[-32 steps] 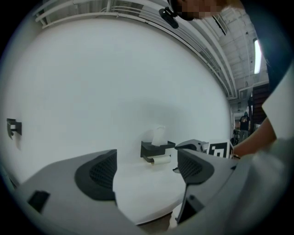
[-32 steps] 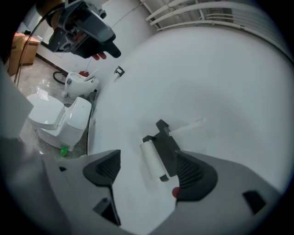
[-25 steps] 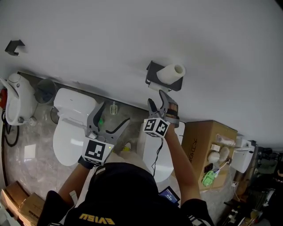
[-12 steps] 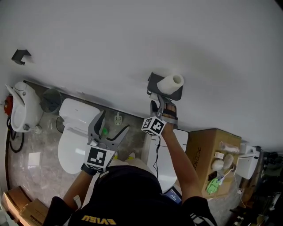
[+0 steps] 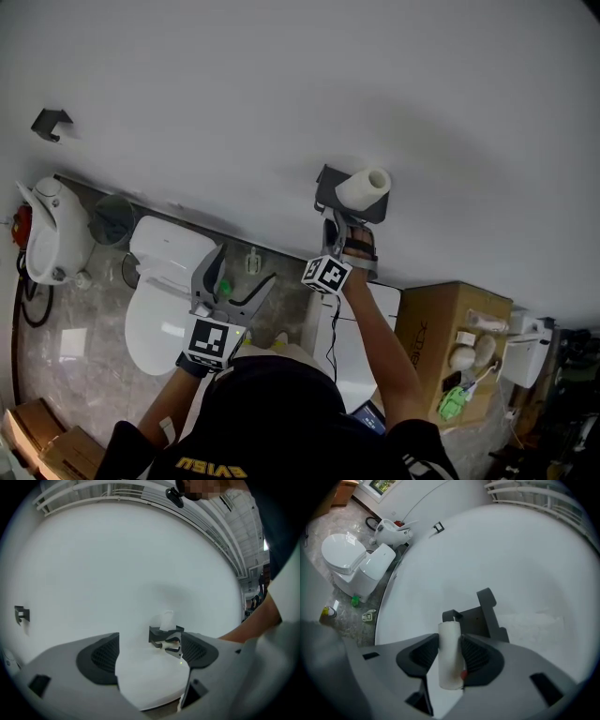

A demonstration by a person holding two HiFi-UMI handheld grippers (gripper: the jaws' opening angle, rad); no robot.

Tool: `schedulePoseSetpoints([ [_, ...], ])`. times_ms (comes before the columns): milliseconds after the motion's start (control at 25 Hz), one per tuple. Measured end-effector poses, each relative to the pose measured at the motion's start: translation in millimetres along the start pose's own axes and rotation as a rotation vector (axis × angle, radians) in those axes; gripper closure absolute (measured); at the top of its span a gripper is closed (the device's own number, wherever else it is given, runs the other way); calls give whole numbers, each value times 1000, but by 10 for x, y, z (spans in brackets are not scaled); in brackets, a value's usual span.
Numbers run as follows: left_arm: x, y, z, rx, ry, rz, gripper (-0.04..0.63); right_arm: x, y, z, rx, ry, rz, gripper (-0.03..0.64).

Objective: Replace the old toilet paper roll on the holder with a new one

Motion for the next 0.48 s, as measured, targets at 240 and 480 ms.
schedulePoseSetpoints([
  [240,-13,-7,8,-1,9,-1,175,11,29,5,-4,30,5,463],
  [480,-34,-5,-26,17,6,0,175,27,62,25,-16,31,13,465],
])
Point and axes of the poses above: the fingertips, and each gripper's own axes: y backward along the fingers, x to its right, z out of its underside, the point moved 7 cm from there along y, backward along the fingers, and after that the axes turned 10 degrees about -y, right-handed, at the moved point
